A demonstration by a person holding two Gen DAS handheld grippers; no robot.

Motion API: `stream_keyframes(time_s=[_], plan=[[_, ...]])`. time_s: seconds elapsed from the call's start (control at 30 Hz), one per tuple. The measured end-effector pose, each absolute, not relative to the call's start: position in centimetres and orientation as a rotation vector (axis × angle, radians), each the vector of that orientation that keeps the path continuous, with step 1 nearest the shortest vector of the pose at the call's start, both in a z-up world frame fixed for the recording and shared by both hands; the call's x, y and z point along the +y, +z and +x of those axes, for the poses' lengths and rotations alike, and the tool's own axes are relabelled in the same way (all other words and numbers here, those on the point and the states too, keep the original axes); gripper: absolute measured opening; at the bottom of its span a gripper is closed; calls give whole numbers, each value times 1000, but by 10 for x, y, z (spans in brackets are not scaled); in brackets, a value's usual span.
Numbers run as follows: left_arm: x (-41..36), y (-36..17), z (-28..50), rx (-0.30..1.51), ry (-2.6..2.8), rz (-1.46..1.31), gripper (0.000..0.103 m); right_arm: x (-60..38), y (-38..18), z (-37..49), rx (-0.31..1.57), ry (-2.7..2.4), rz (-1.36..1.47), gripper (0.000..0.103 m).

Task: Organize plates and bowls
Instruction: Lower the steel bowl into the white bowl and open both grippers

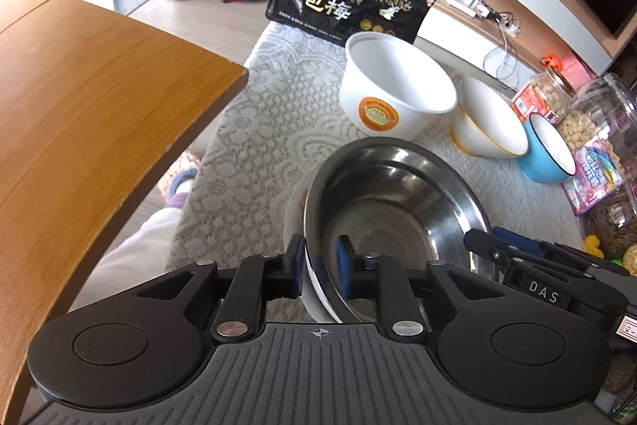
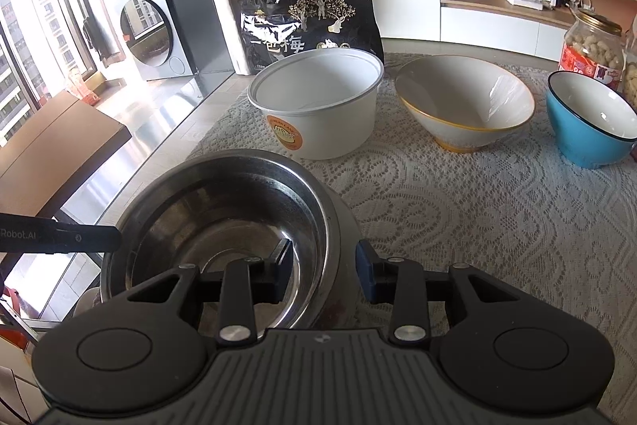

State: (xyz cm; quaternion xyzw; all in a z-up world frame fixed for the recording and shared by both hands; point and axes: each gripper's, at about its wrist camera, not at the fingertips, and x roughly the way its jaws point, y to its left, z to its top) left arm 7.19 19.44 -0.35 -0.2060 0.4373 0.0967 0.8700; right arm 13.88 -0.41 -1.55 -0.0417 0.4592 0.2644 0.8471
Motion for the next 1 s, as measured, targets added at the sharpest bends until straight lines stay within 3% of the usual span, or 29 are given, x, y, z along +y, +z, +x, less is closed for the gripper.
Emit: stream_keyframes(time_s=[0.73,0.87,1.0], plan=[[189,-19,82,934,202,-391,19,-1,-23,133,972,567,-85,40],[184,5,76,873,227,-321,21,-15,-9,129,898,556,-58,49],[174,29,73,792,251,-250,21,-32,5,125,762,464,-61,69]])
